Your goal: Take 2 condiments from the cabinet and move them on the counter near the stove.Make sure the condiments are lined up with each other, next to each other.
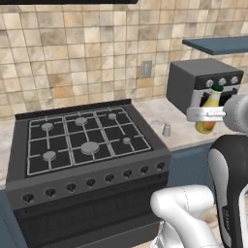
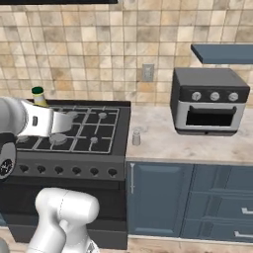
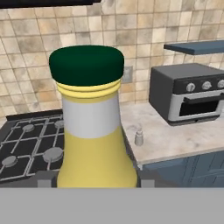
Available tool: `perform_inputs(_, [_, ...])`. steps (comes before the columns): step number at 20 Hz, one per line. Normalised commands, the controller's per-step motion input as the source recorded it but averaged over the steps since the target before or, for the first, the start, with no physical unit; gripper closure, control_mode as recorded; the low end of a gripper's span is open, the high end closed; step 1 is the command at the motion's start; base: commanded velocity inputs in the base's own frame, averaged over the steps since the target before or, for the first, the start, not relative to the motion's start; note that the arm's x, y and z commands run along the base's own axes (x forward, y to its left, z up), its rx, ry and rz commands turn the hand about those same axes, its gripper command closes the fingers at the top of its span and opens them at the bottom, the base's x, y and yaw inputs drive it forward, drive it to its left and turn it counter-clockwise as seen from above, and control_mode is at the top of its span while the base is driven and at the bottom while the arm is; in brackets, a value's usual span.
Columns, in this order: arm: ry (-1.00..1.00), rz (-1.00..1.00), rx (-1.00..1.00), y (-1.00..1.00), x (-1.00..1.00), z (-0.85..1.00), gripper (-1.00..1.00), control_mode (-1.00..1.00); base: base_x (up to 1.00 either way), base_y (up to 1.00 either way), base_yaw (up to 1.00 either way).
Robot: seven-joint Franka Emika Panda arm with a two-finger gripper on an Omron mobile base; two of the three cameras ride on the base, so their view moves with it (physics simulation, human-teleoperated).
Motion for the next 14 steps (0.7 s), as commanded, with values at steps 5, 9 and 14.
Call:
perform_inputs(5, [0.0,0.0,0.0,0.0,0.0,0.0,1.0,1.0,0.04,-0.02,0.13])
perform_inputs(9, [0.0,0.0,0.0,0.0,0.0,0.0,1.0,1.0,0.0,0.09,0.16])
perform_inputs(14, [0.0,0.0,0.0,0.0,0.0,0.0,1.0,1.0,0.39,0.01,0.09])
